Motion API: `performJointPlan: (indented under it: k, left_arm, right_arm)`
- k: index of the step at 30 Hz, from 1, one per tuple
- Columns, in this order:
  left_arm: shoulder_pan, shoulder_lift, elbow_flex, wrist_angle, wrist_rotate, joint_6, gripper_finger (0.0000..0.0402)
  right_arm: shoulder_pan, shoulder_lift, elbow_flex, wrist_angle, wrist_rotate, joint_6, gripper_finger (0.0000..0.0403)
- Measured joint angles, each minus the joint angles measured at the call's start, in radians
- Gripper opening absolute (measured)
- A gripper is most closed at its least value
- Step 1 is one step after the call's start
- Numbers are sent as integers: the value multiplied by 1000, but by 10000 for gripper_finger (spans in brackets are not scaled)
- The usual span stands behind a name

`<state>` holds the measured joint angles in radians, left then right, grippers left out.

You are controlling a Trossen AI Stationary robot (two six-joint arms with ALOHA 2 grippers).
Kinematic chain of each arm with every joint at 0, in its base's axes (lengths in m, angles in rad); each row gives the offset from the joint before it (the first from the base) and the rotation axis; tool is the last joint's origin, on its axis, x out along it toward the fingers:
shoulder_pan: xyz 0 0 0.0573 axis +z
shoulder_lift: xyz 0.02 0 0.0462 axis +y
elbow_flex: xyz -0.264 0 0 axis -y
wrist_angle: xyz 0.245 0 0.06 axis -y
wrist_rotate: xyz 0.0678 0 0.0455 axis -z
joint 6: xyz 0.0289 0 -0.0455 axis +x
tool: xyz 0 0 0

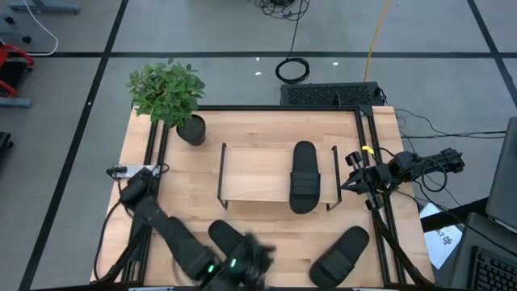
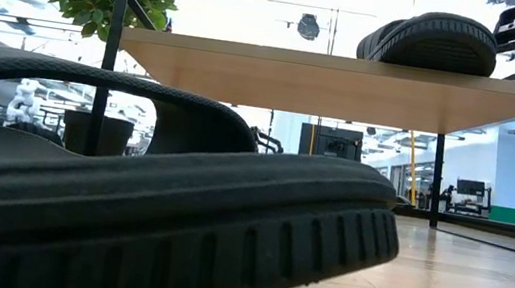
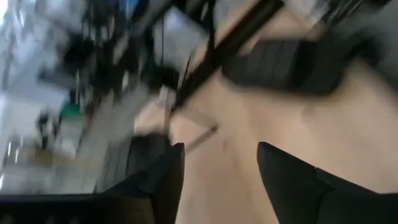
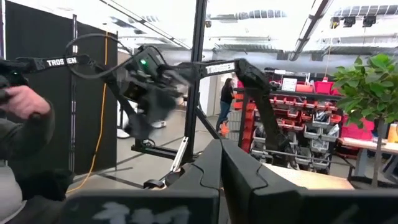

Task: Pick and place slides into the shelf
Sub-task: Put the black slide on the shelf

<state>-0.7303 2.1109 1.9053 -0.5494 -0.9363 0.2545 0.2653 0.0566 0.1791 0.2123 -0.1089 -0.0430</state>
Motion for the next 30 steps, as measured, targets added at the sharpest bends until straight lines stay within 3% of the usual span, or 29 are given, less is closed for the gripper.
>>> performJointPlan:
  k: [5,11,16,20,23,25,30]
  left_arm:
    - [82,-67,0,-195,56,-171,187]
    - [48,-131,0,-229,151,-150,184]
    - [8,-203,-46,-323,44,-253,184]
    - [-4,-353,-258,-301,-40,-392,184]
    - [-5,-499,-489,-130,-47,-458,184]
    - [-7,-587,-657,93,5,-439,184]
    - [-7,-718,-1002,714,341,-245,184]
  right_arm:
    - [0,0,0,0,0,5,0]
    - [0,0,0,-1,1,-8,0]
    - [0,0,0,-4,1,-19,0]
    - [0,0,0,-6,2,-22,0]
    - [0,0,0,-6,2,-25,0]
    - [0,0,0,-6,3,-25,0]
    - [0,0,0,-4,3,-37,0]
